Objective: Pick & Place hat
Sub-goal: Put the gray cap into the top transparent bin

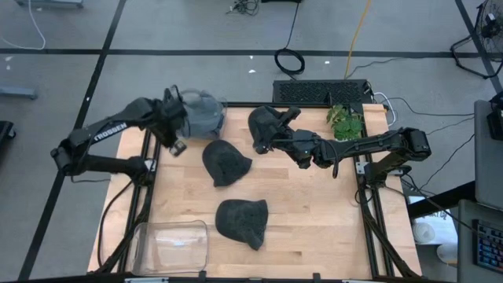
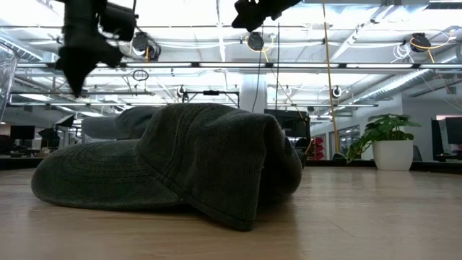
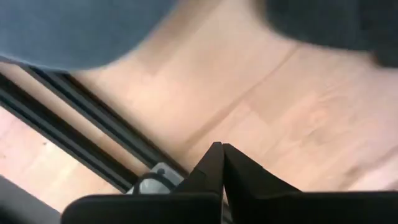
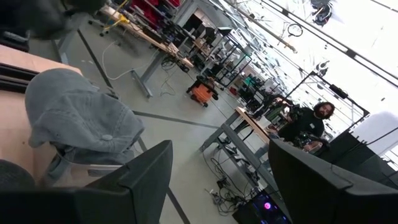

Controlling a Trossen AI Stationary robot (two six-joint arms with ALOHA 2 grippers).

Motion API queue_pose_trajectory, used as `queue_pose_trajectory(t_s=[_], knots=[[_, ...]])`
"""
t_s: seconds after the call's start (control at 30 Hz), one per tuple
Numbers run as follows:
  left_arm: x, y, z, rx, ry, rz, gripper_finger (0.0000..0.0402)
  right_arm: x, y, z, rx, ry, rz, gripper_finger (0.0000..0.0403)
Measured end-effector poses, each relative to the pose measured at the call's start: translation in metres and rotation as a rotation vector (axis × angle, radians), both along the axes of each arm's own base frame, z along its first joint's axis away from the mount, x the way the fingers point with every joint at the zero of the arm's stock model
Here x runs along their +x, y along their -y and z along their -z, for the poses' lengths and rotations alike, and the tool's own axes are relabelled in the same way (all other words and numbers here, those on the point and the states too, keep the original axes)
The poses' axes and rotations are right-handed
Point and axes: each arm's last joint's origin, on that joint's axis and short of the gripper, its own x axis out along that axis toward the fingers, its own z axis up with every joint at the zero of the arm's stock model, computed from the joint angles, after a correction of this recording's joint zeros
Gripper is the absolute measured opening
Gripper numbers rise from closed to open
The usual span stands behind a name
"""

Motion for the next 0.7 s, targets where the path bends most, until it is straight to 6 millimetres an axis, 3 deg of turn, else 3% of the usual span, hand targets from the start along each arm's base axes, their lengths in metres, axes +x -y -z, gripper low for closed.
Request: queue_pose_trajectory(t_s=[0.17,0.33,0.5,0.7], knots=[[0.007,-0.001,0.049,0.144,-0.087,-0.070,0.0005,0.000,0.000,0.000,0.001,0.001,-0.003,0.0254],[0.012,-0.007,0.085,0.262,0.026,-0.207,0.0008,0.000,0.000,0.000,0.013,0.016,-0.005,0.0254],[0.015,-0.010,0.099,0.342,0.108,-0.290,0.0004,0.000,0.000,0.000,0.017,0.020,-0.005,0.0254],[0.019,-0.008,0.097,0.466,0.092,-0.315,0.0003,0.000,0.000,0.000,0.016,0.019,-0.003,0.0254]])
